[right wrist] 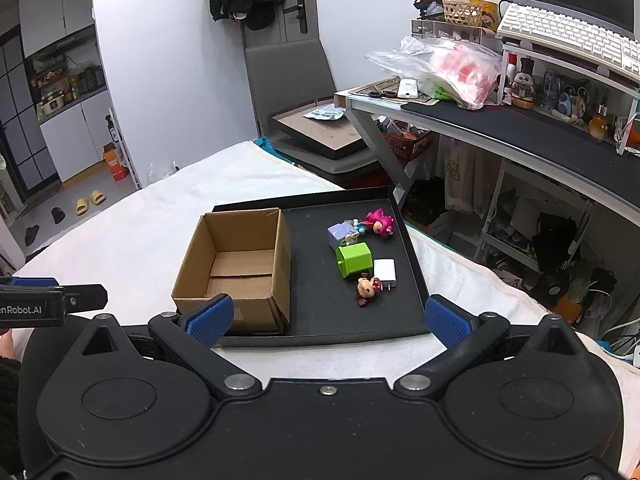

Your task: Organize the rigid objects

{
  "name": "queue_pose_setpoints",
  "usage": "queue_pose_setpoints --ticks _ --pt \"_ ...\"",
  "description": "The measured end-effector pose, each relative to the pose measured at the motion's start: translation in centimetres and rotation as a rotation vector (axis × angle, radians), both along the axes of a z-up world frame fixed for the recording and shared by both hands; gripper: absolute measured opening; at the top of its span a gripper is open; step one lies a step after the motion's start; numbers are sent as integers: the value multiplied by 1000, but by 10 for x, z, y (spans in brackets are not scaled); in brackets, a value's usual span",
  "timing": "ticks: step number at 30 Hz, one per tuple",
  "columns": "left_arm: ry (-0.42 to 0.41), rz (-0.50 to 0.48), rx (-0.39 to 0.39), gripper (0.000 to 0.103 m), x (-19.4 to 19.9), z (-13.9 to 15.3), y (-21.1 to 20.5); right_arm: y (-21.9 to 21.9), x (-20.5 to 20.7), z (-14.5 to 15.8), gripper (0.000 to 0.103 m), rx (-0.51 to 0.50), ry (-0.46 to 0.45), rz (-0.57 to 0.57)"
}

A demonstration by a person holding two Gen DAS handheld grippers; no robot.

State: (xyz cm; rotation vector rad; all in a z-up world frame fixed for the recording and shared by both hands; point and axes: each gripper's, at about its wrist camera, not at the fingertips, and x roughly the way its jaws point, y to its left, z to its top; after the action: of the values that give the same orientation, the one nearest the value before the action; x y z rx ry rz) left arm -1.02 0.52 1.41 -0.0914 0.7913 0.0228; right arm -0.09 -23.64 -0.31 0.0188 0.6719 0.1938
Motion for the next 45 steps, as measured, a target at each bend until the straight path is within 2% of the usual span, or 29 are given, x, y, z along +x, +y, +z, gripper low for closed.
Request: queue_pose_setpoints --ticks 10,18,45 --pt "3 -3 -3 78 2 -2 1 -1 5 -6 103 5 14 7" --pt "13 7 -18 78 18 -10 4 -4 18 -17 103 14 43 -6" --pt "106 112 -68 78 93 -68 44 -2 87 -73 103 69 172 -19"
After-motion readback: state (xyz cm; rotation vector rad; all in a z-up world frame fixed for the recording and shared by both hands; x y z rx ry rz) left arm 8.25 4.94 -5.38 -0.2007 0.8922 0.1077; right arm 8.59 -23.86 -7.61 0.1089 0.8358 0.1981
